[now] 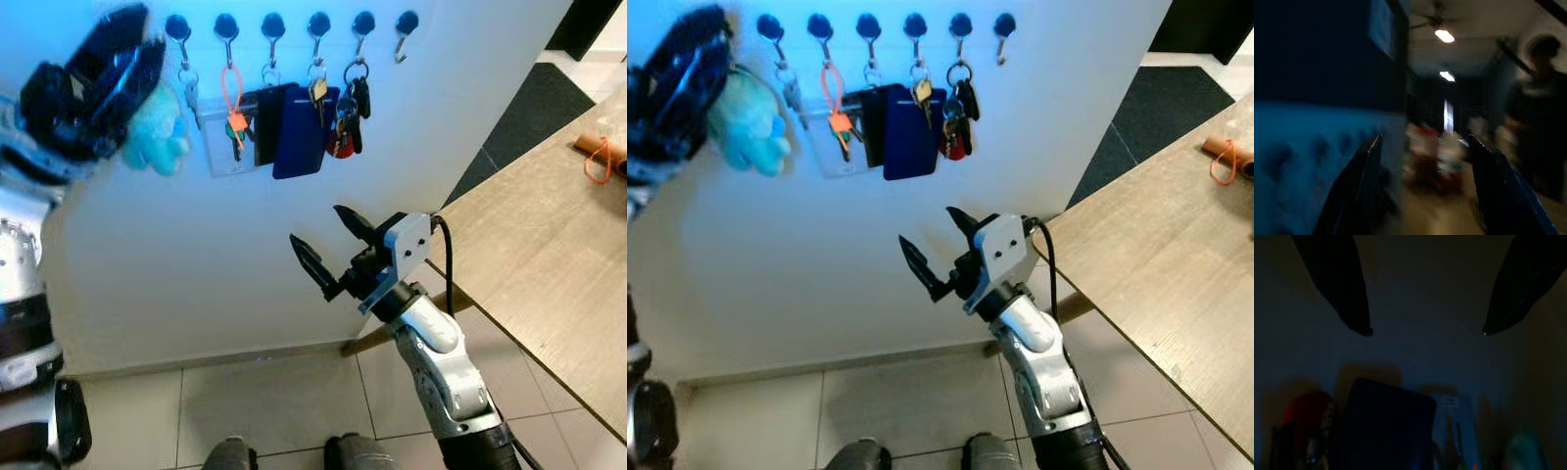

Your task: Hang keys on a hook

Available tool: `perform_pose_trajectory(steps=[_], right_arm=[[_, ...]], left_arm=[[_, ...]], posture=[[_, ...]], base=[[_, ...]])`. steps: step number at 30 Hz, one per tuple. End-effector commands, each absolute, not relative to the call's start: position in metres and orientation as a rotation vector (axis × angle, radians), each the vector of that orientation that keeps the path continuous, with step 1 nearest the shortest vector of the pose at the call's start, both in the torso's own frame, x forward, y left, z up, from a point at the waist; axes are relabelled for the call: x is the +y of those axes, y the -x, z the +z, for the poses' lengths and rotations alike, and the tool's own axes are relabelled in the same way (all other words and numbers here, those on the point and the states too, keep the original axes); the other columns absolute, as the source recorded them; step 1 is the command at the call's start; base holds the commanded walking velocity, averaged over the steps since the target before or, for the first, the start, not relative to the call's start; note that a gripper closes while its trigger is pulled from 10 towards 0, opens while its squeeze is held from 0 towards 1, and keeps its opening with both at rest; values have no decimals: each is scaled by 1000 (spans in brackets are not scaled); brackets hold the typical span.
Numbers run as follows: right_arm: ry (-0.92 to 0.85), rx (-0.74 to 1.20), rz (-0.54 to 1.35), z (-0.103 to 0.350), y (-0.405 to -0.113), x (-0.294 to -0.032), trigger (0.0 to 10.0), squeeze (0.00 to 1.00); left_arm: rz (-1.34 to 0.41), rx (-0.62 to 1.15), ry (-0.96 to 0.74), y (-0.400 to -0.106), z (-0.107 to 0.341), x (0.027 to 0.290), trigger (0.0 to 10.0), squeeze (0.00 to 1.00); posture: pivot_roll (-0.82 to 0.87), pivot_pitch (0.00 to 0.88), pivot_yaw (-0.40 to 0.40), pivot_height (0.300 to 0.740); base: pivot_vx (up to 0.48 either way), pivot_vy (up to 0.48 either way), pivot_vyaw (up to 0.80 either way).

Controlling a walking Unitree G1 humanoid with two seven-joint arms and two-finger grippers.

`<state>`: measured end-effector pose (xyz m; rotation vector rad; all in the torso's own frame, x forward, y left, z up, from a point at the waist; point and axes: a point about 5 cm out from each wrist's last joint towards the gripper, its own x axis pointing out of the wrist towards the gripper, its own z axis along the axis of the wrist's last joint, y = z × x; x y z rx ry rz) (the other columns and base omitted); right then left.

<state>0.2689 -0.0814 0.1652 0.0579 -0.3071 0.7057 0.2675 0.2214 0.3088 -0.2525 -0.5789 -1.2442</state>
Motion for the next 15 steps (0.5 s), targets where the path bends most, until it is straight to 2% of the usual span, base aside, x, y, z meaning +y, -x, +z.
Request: perform_pose_trajectory(steps=[1,5,6,7,9,10,13,15], right_arm=[[-66,-293,710,161,-267,-83,10000,0],[-65,-275,710,156,-267,-84,10000,0],[-57,-204,705,138,-265,-89,10000,0],[-57,-204,705,138,-265,-89,10000,0],[-53,-129,694,120,-264,-95,10000,0],[-53,-129,694,120,-264,-95,10000,0],[-72,61,637,74,-258,-109,10000,0],[-71,226,547,38,-254,-123,10000,0]], left_arm=[[-1308,-520,223,-260,303,219,10000,0],[-1315,-435,256,-258,285,220,10000,0],[-1299,-203,257,-257,242,221,10000,0],[-1299,-203,257,-257,242,221,10000,0],[-1271,-1,211,-254,202,222,10000,0],[-1271,-1,211,-254,202,222,10000,0],[-1127,361,211,-247,127,226,10000,0],[-969,560,178,-240,79,231,10000,0]], posture=[[31,104,-35,740],[31,103,-34,740],[32,100,-35,740],[32,100,-35,740],[35,95,-36,740],[35,95,-36,740],[33,83,-37,740],[33,83,-37,740]], base=[[0,0,0],[0,0,0],[0,0,0],[0,0,0],[0,0,0],[0,0,0],[0,0,0],[0,0,0]])
